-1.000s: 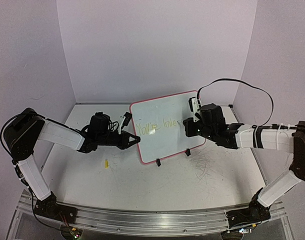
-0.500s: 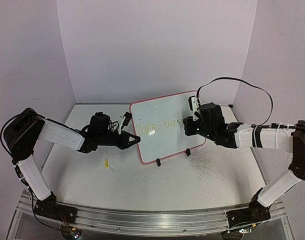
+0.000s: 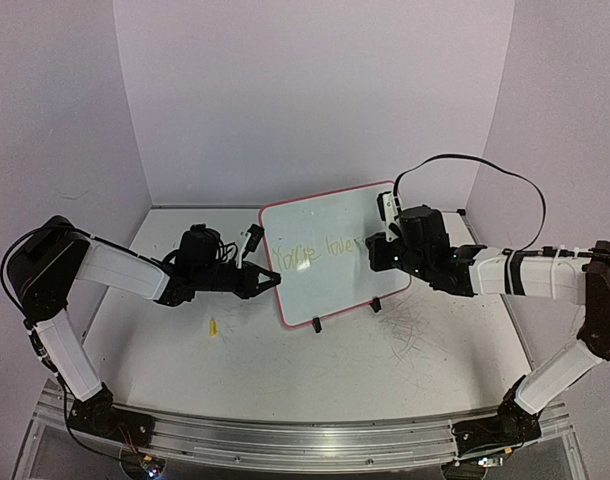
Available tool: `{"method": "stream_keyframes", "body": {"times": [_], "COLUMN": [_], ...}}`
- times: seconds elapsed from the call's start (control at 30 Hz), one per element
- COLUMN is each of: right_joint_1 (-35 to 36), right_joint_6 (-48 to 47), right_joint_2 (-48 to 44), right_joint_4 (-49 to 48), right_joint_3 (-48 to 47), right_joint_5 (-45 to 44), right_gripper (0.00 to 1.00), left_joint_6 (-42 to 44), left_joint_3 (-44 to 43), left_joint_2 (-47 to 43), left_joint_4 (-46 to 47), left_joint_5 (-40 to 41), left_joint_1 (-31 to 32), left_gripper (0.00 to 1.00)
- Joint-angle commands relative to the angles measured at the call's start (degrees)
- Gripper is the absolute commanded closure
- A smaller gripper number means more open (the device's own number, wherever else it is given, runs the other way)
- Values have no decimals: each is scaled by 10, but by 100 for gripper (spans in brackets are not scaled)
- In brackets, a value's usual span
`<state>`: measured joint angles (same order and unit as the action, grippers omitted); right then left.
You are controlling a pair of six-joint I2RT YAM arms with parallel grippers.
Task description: Write a sentence on the whiteboard
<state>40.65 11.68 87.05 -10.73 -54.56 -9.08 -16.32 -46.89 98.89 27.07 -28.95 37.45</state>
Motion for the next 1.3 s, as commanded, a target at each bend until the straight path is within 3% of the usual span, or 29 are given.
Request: {"method": "stream_keyframes", "body": {"times": [0.0, 0.3, 0.5, 1.27], "right_joint_1": [5, 5, 5, 1], "right_joint_6": [5, 6, 10, -4], "right_joint_2": [0, -4, -16, 35], "right_joint_4": [-8, 2, 10, -15], "right_joint_3": [14, 23, 30, -59], "right_joint_5": [14, 22, -31, -52], "right_gripper": [100, 100, 100, 100], "left_joint_6": [40, 40, 39, 40], "left_joint_3": [5, 6, 8, 10], "left_joint_2": [16, 14, 13, 12], "left_joint_4": [-91, -91, -91, -92], "left_joint_5": [30, 30, 30, 29], "left_joint_1": [4, 5, 4, 5], "left_gripper": [100, 100, 100, 100]}}
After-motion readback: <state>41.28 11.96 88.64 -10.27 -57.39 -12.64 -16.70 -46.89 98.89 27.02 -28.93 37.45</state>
